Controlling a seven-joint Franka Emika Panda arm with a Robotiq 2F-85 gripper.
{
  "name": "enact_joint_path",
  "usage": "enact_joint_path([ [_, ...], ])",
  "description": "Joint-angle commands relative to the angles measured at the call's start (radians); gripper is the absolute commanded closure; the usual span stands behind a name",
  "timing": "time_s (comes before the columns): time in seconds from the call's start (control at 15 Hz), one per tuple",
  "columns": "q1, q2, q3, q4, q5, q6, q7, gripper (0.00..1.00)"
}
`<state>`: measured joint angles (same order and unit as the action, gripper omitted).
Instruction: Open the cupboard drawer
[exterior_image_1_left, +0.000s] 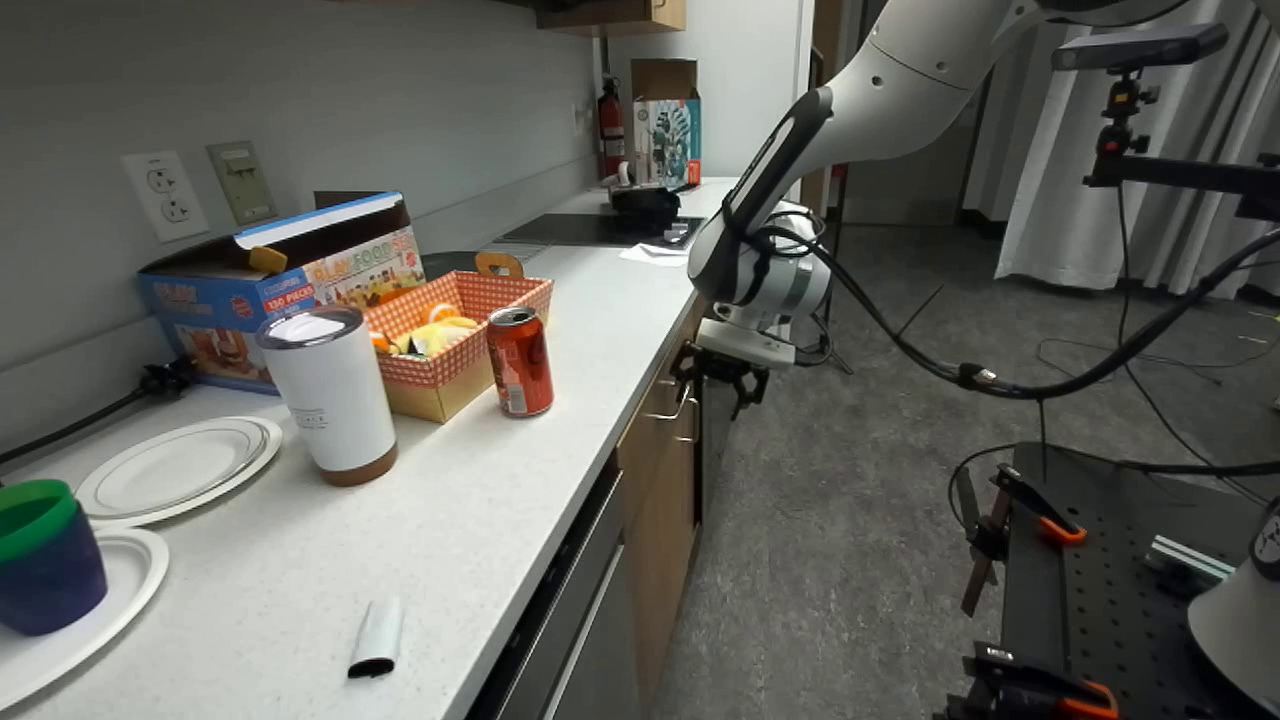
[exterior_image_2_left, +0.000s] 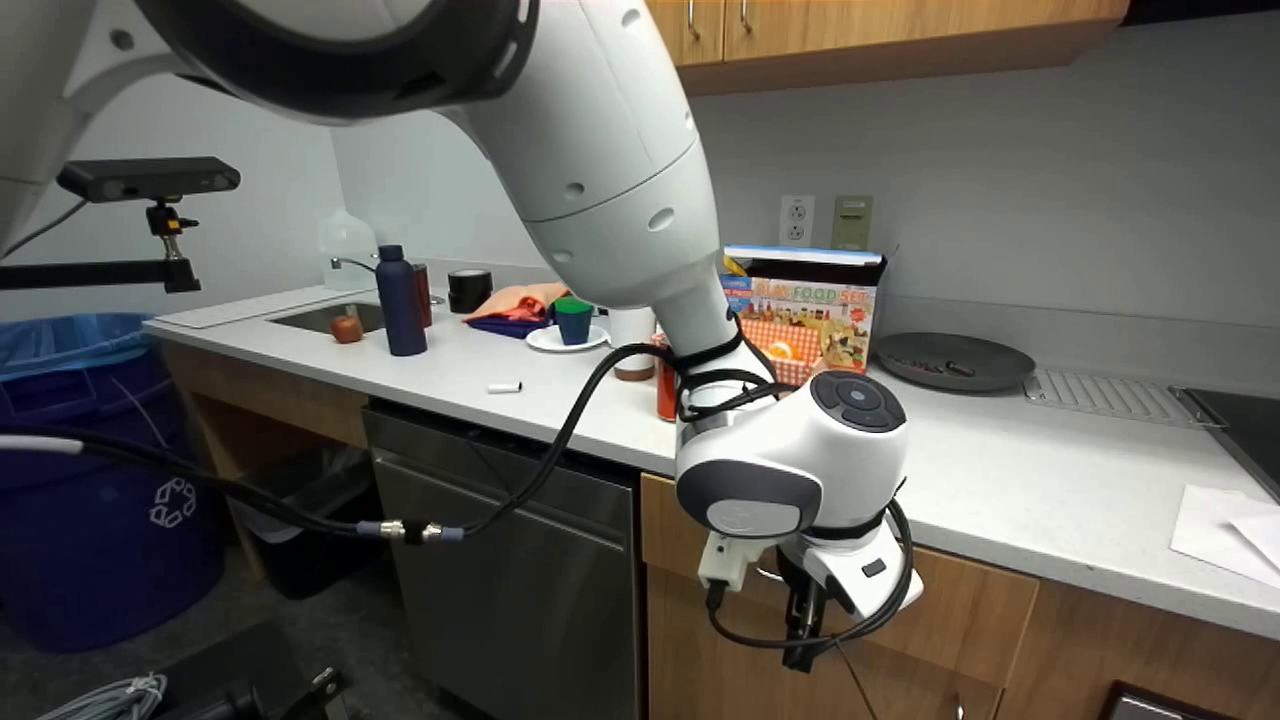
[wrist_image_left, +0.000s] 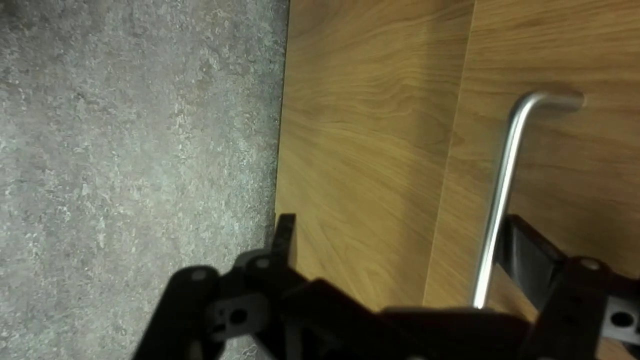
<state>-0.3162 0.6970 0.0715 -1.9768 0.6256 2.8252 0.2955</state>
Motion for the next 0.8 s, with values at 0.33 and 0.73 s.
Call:
enact_joint_path([
  [0.33,0.048,-0.037,-0.095,-0.056,-0.018,-0.038,0.04,0.0],
  [0.73,0.087,-0.19,-0.195,-0.221,-0.042,-0.088,0.111,0.0],
])
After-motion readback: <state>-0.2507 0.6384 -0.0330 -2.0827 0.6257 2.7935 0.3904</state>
